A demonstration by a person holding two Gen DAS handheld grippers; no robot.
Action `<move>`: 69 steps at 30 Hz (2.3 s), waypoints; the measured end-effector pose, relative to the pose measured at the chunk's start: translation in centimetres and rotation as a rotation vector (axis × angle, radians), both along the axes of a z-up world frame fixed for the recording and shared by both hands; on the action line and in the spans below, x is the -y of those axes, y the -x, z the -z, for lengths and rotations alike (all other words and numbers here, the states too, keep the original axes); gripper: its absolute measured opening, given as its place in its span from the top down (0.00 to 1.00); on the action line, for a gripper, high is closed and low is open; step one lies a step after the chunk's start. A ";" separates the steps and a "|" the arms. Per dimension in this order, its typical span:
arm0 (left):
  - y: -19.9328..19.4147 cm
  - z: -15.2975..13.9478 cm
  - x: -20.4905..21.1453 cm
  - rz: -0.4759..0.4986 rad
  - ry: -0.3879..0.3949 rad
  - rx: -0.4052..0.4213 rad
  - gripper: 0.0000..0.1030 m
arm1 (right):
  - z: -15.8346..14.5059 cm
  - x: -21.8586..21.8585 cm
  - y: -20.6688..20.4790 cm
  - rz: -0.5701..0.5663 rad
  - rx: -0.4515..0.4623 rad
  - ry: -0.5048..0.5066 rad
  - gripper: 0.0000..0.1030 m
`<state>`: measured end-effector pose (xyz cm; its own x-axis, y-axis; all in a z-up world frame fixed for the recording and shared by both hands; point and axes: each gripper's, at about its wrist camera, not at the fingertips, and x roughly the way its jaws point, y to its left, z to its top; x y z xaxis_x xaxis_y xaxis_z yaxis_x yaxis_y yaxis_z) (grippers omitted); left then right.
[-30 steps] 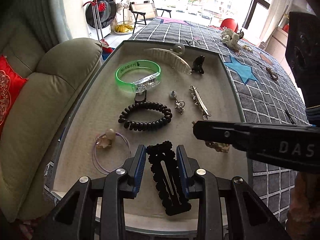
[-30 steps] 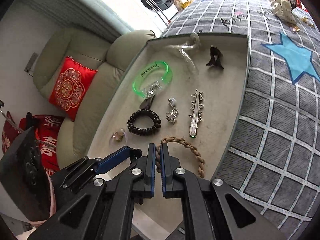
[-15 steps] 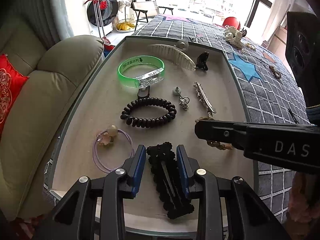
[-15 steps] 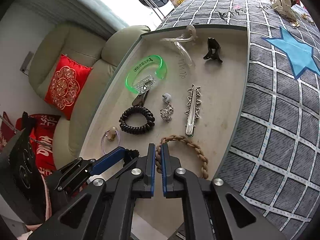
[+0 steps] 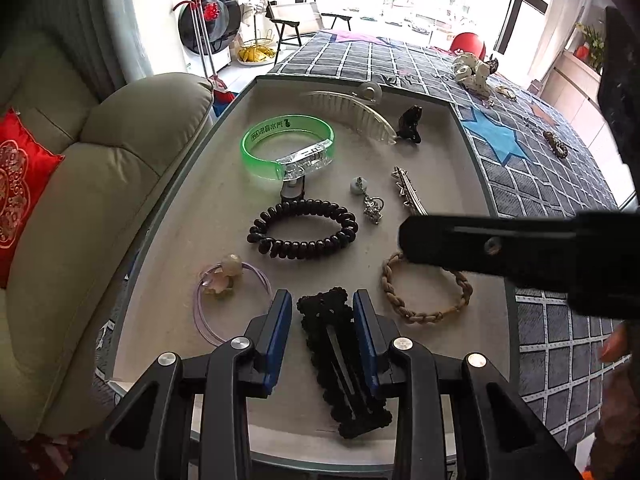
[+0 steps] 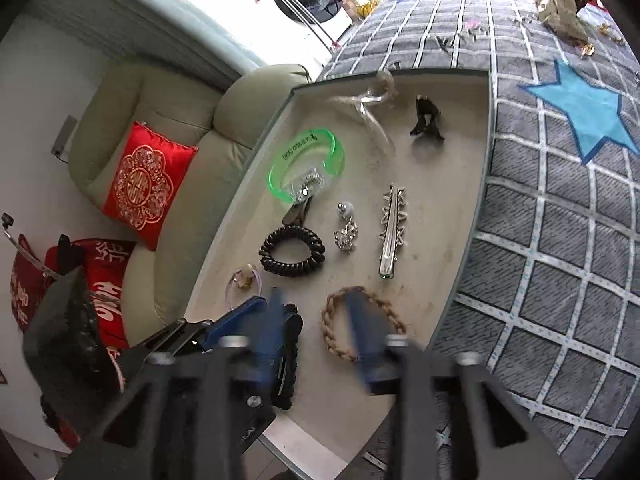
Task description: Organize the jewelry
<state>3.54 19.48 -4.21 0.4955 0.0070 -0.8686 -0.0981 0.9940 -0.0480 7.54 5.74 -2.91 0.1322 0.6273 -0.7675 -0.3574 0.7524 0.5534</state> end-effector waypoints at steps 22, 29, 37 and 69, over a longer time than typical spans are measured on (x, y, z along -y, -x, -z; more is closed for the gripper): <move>0.0 -1.0 1.5 0.001 -0.050 0.026 0.15 | -1.9 6.3 2.1 0.113 0.092 0.094 0.52; 0.6 -1.2 1.6 -0.004 -0.043 0.033 0.00 | -1.9 6.9 2.5 0.125 0.091 0.103 0.49; 2.3 -2.9 0.9 -0.049 -0.063 0.073 0.00 | -2.8 5.9 3.6 0.103 0.147 0.188 0.30; 10.4 -10.0 -1.7 -0.254 -0.125 0.137 0.00 | -12.1 1.9 11.0 0.094 0.471 0.379 0.00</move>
